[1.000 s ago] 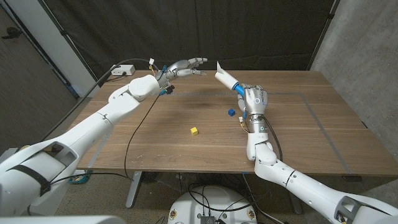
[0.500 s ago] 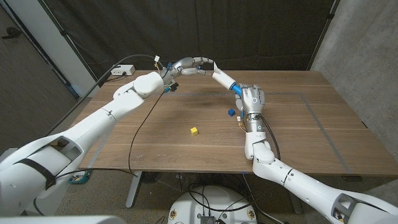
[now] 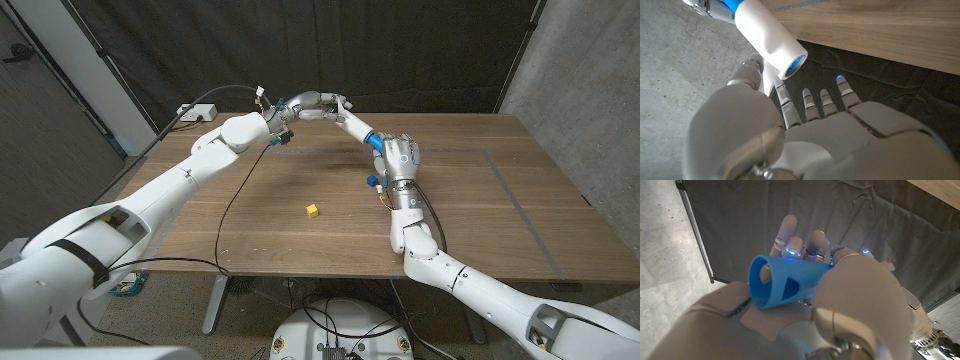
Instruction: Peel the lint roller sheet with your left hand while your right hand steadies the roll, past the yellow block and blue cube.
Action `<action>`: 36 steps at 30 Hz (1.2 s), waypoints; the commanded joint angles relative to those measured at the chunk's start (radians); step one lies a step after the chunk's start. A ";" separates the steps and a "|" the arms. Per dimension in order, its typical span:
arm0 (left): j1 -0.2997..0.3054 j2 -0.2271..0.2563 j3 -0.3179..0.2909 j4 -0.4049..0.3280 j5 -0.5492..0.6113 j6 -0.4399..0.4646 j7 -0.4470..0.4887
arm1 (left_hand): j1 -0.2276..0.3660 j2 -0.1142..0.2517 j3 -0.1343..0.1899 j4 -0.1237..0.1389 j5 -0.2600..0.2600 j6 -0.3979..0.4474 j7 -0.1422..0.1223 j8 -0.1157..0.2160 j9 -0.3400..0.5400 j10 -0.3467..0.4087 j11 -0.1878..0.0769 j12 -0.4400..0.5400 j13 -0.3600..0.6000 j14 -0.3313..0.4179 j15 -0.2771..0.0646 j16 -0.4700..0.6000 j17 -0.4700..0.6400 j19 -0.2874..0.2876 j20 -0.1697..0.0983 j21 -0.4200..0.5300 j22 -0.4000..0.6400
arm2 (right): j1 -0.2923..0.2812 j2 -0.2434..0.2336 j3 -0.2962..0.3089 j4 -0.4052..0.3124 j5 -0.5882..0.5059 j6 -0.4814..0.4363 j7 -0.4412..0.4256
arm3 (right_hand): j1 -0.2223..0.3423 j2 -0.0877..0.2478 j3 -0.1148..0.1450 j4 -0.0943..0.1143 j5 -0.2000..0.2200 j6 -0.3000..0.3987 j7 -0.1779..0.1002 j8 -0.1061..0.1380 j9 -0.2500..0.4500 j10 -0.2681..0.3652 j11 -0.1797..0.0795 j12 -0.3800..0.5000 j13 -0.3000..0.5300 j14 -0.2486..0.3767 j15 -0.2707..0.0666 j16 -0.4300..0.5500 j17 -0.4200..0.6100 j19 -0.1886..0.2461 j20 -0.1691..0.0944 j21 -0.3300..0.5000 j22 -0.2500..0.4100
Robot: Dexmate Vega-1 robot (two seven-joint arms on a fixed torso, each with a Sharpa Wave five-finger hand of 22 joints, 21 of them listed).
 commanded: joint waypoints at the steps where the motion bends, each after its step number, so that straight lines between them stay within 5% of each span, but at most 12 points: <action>1: -0.018 -0.047 -0.001 0.084 -0.023 -0.081 0.001 | 0.040 0.015 -0.036 0.005 -0.009 0.156 -0.002 0.024 -0.008 0.087 -0.034 0.024 0.000 0.056 -0.028 0.017 0.000 0.034 -0.011 0.015 0.004 | 0.021 0.008 -0.003 0.030 0.016 0.029 0.001 | -0.066 0.074 0.015 0.002 0.002 0.015 0.004 -0.002 0.003 0.007 0.001 0.007 0.006 -0.005 -0.064 0.039 0.005 -0.006 -0.132 0.012 -0.005; 3: -0.012 -0.047 -0.003 0.075 -0.003 -0.079 0.036 | 0.052 0.031 -0.049 0.009 -0.014 0.221 -0.001 0.032 -0.011 0.127 -0.046 0.036 0.004 0.080 -0.047 0.020 0.000 0.043 -0.014 0.018 0.006 | 0.023 0.012 0.000 0.036 0.019 0.030 -0.003 | -0.067 0.074 0.016 0.002 0.001 0.016 0.005 -0.002 0.004 0.009 0.002 0.004 -0.001 -0.006 -0.064 0.041 0.005 -0.007 -0.131 0.014 -0.007; 4: -0.007 -0.051 -0.006 0.078 0.005 -0.088 0.057 | 0.057 0.039 -0.057 0.012 -0.017 0.258 0.014 0.039 -0.010 0.143 -0.057 0.040 0.006 0.093 -0.054 0.023 0.000 0.052 -0.017 0.021 0.006 | 0.024 0.012 0.000 0.038 0.021 0.035 -0.003 | -0.067 0.074 0.016 0.002 0.001 0.017 0.004 -0.002 0.003 0.009 0.003 0.005 0.001 -0.006 -0.064 0.042 0.005 -0.008 -0.131 0.015 -0.008; 5: -0.006 -0.057 -0.007 0.088 0.007 -0.103 0.067 | 0.071 0.070 -0.064 0.017 -0.020 0.338 0.056 0.057 -0.010 0.191 -0.073 0.054 0.011 0.116 -0.071 0.027 0.001 0.064 -0.025 0.026 0.008 | 0.025 0.012 0.001 0.041 0.023 0.038 -0.005 | -0.067 0.074 0.017 0.001 0.001 0.018 0.005 -0.002 0.003 0.008 0.001 0.006 0.004 -0.006 -0.064 0.044 0.005 -0.007 -0.131 0.017 -0.010; 7: 0.000 -0.055 -0.007 0.080 0.031 -0.104 0.100 | 0.075 0.085 -0.078 0.021 -0.023 0.358 0.076 0.051 -0.011 0.235 -0.101 0.067 0.016 0.145 -0.094 0.034 0.001 0.074 -0.028 0.031 0.010 | 0.025 0.015 0.005 0.044 0.030 0.043 -0.007 | -0.067 0.074 0.018 0.001 0.001 0.020 0.004 -0.004 0.001 0.010 0.003 0.004 -0.001 -0.007 -0.064 0.046 0.005 -0.007 -0.131 0.019 -0.012; 14: 0.023 -0.018 -0.002 -0.024 0.110 -0.006 0.185 | 0.108 0.077 -0.110 0.014 0.013 0.414 0.121 0.027 -0.019 0.385 -0.130 0.112 0.041 0.220 -0.140 0.043 0.004 0.097 -0.047 0.046 0.016 | 0.034 0.015 0.006 0.054 0.036 0.054 0.002 | -0.069 0.074 0.020 0.000 -0.001 0.022 0.005 -0.006 0.001 0.011 0.004 0.006 0.001 -0.008 -0.064 0.056 0.005 -0.010 -0.132 0.029 -0.022; 17: 0.035 -0.015 -0.004 -0.048 0.130 0.015 0.226 | 0.113 0.060 -0.147 0.027 0.077 0.447 0.119 -0.010 -0.026 0.488 -0.132 0.135 0.056 0.309 -0.184 0.075 0.025 0.124 -0.074 0.063 0.021 | 0.038 0.017 0.007 0.060 0.040 0.061 0.000 | -0.068 0.074 0.021 -0.001 -0.002 0.023 0.006 -0.006 0.001 0.011 0.003 0.006 0.002 -0.009 -0.064 0.058 0.005 -0.010 -0.131 0.032 -0.025; 21: 0.065 -0.007 -0.009 -0.091 0.215 0.034 0.354 | 0.148 0.078 -0.195 0.045 0.203 0.481 0.094 -0.073 -0.026 0.714 -0.124 0.239 0.135 0.590 -0.223 0.203 0.143 0.206 -0.120 0.136 0.054 | 0.041 0.016 0.006 0.066 0.041 0.068 0.001 | -0.069 0.074 0.023 -0.001 -0.003 0.024 0.006 -0.009 0.000 0.011 0.004 0.006 0.001 -0.010 -0.064 0.062 0.005 -0.010 -0.132 0.038 -0.031; 24: 0.067 0.007 -0.002 -0.116 0.259 0.049 0.388 | 0.231 0.088 -0.281 0.025 0.237 0.467 0.094 -0.126 -0.020 0.779 -0.122 0.298 0.223 0.817 -0.224 0.434 0.372 0.348 -0.193 0.299 0.169 | 0.042 0.018 0.007 0.069 0.042 0.068 -0.002 | -0.069 0.074 0.024 -0.002 -0.003 0.025 0.007 -0.010 0.000 0.012 0.002 0.007 0.001 -0.010 -0.064 0.065 0.005 -0.013 -0.132 0.042 -0.035; 28: 0.070 0.014 0.009 -0.143 0.298 0.075 0.422 | 0.321 0.106 -0.330 0.012 0.251 0.458 0.140 -0.133 -0.005 0.836 -0.095 0.283 0.261 0.934 -0.228 0.576 0.550 0.473 -0.252 0.515 0.339 | 0.046 0.019 0.005 0.074 0.041 0.072 0.000 | -0.070 0.074 0.025 -0.003 -0.004 0.025 0.006 -0.011 0.000 0.011 0.000 0.005 0.000 -0.010 -0.064 0.067 0.005 -0.013 -0.133 0.045 -0.038; 30: 0.069 0.016 0.013 -0.147 0.303 0.080 0.428 | 0.334 0.106 -0.353 0.020 0.257 0.466 0.157 -0.132 -0.002 0.873 -0.083 0.259 0.239 0.974 -0.226 0.588 0.593 0.483 -0.267 0.599 0.414 | 0.049 0.022 0.003 0.078 0.038 0.069 0.000 | -0.070 0.074 0.026 -0.003 -0.005 0.025 0.006 -0.012 0.000 0.011 0.001 0.005 0.000 -0.011 -0.064 0.068 0.005 -0.014 -0.133 0.048 -0.041; 36: 0.071 0.017 0.015 -0.144 0.292 0.063 0.437 | 0.348 0.092 -0.376 0.020 0.261 0.490 0.172 -0.125 0.000 0.908 -0.076 0.228 0.198 1.005 -0.224 0.588 0.621 0.499 -0.279 0.646 0.433 | 0.051 0.025 0.002 0.072 0.039 0.049 0.033 | -0.071 0.073 0.029 -0.004 -0.006 0.027 0.007 -0.015 -0.002 0.012 0.003 0.003 -0.005 -0.012 -0.064 0.072 0.005 -0.017 -0.133 0.057 -0.052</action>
